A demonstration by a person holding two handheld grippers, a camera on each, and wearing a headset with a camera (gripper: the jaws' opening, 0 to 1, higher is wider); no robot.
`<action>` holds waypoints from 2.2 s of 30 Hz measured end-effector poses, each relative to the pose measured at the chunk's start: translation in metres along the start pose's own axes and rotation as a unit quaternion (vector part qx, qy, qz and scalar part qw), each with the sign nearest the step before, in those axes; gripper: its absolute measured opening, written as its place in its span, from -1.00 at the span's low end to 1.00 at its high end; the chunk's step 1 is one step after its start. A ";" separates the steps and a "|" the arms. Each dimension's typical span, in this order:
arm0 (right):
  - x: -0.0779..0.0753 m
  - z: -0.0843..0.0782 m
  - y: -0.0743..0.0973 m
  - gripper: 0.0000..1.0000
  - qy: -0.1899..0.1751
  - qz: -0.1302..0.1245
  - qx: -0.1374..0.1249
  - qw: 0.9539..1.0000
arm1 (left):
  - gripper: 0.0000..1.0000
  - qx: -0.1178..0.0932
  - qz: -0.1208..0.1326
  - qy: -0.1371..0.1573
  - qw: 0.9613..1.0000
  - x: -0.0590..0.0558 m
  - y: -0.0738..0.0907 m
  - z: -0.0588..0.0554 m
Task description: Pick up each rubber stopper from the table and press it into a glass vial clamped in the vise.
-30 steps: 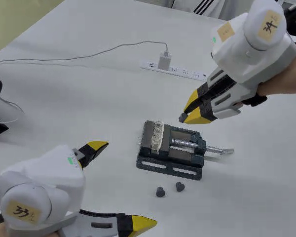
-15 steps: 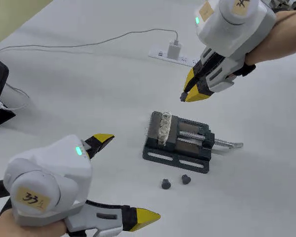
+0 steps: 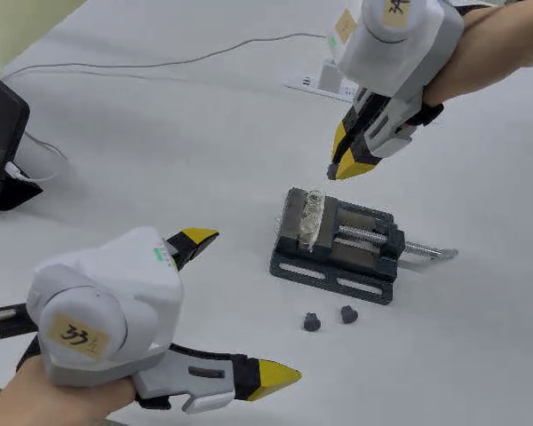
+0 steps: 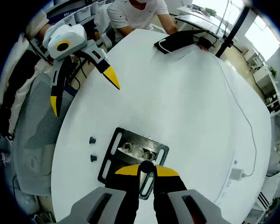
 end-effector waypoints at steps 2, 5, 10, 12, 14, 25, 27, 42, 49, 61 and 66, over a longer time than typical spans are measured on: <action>0.000 0.001 -0.004 -0.88 0.002 0.004 0.002 1.000 | 0.97 0.001 0.000 0.001 1.000 0.000 0.000 -0.001; -0.002 0.001 -0.011 -0.88 0.009 0.010 0.009 1.000 | 0.97 0.001 0.001 0.003 1.000 0.001 0.000 -0.001; -0.006 -0.003 -0.019 -0.88 0.008 0.016 0.012 1.000 | 0.96 0.002 0.003 0.006 1.000 0.003 0.000 -0.003; -0.006 -0.005 -0.021 -0.88 0.006 0.018 0.013 1.000 | 0.96 0.003 0.003 0.009 1.000 0.004 0.001 -0.004; -0.006 -0.007 -0.024 -0.88 0.006 0.021 0.015 1.000 | 0.96 0.004 0.004 0.009 1.000 0.005 0.001 -0.004; -0.005 -0.010 -0.033 -0.88 0.004 0.026 0.017 1.000 | 0.93 0.009 0.005 0.018 1.000 0.008 0.001 -0.009; -0.004 -0.010 -0.035 -0.88 0.000 0.030 0.017 0.999 | 0.93 0.009 0.005 0.019 1.000 0.008 0.001 -0.010; -0.006 -0.006 -0.038 -0.89 -0.010 0.034 0.045 0.998 | 0.90 0.013 0.001 0.023 1.000 0.008 -0.003 -0.012; -0.008 -0.004 -0.039 -0.90 -0.041 0.035 0.058 0.997 | 0.90 0.012 -0.002 0.024 1.000 0.006 -0.005 -0.011; -0.010 -0.005 -0.042 -0.91 -0.110 0.031 0.076 0.991 | 0.90 0.011 -0.009 0.025 1.000 0.002 -0.009 -0.011; -0.010 -0.003 -0.043 -0.90 -0.148 0.023 0.088 0.985 | 0.89 0.011 -0.011 0.026 1.000 0.002 -0.010 -0.011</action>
Point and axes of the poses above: the centre of the closed fingertips' face, and the gripper's own axes: y roughly backward along the fingers, x roughly to its left, z roughly out of its top, the point moved 4 cm from there along y, roughly backward along the fingers, and after that the axes turned 11 degrees about y, right-handed, at the moved point
